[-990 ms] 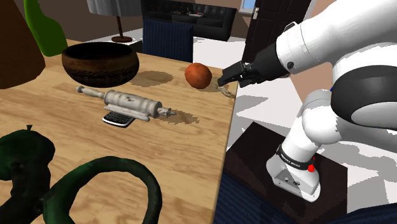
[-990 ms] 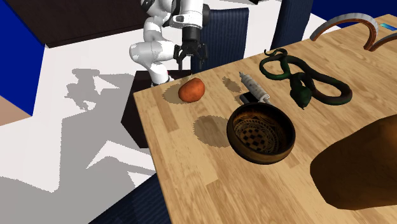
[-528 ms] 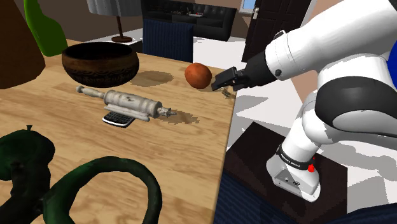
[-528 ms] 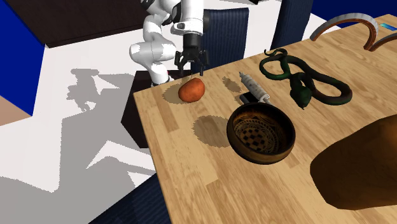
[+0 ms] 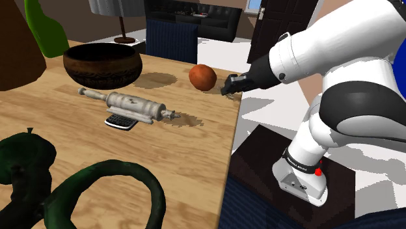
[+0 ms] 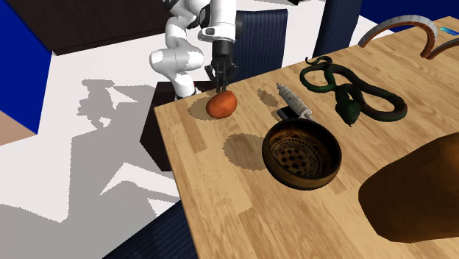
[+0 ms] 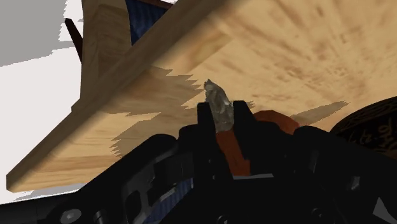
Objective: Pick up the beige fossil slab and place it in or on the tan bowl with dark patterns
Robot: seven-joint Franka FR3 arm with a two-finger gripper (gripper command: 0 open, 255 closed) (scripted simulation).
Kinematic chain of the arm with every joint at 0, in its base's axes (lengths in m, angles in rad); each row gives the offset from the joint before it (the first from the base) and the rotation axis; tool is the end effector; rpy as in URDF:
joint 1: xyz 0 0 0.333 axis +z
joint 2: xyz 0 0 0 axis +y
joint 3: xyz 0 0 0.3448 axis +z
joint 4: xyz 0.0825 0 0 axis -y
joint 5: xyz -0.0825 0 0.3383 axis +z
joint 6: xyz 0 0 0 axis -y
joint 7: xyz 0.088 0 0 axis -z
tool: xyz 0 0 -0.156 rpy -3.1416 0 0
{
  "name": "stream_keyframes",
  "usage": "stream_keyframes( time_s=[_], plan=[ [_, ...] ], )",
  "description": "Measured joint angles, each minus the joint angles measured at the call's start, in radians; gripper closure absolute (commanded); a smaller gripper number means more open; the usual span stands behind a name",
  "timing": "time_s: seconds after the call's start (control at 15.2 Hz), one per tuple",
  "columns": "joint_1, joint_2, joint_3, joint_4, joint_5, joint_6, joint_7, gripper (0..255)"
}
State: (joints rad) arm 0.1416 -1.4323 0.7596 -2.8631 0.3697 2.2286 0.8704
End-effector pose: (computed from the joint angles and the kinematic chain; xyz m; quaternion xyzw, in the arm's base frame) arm 0.1272 0.2019 0.4680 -0.9001 0.1905 -0.3891 0.0463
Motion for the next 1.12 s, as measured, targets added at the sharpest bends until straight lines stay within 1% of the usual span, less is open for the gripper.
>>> stream_keyframes(
  time_s=[0.53, 0.73, 1.12],
  plan=[
    [-0.002, 0.002, 0.000, 0.004, -0.013, -0.002, 0.002, 255],
    [-0.021, 0.001, -0.013, 0.028, -0.044, -0.025, -0.008, 255],
    [-0.064, 0.021, -0.064, 0.103, -0.079, -0.067, -0.037, 255]
  ],
)
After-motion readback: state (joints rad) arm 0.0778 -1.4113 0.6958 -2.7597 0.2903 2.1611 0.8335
